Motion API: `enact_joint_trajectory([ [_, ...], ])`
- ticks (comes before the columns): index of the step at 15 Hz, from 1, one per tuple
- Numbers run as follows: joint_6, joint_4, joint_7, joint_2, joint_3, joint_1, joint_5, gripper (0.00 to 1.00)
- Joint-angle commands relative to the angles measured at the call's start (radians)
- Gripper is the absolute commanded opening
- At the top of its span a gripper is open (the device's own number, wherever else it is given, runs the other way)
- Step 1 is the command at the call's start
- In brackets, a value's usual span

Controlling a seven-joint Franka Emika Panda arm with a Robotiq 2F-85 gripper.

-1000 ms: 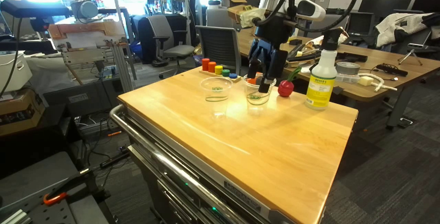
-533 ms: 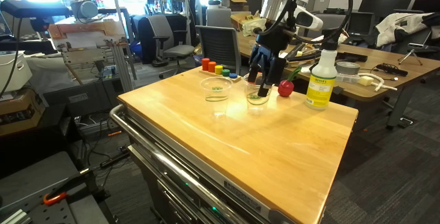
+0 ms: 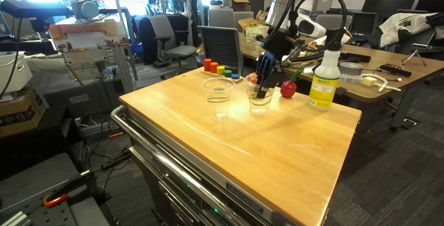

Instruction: Stack the three clear cups together

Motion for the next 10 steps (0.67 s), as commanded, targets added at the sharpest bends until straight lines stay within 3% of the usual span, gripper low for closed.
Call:
enact_joint_trajectory([
  [1, 0.002, 0.050, 0.068, 0.022, -0.003, 0.004, 0.028, 0.04],
  [2, 0.005, 0.049, 0.083, 0.022, -0.004, 0.004, 0.030, 0.00],
  [6, -0.008, 0.039, 0.132, 0.011, -0.005, -0.005, 0.063, 0.01],
  [10, -0.052, 0.046, 0.162, -0.031, 0.009, -0.047, 0.190, 0.01],
])
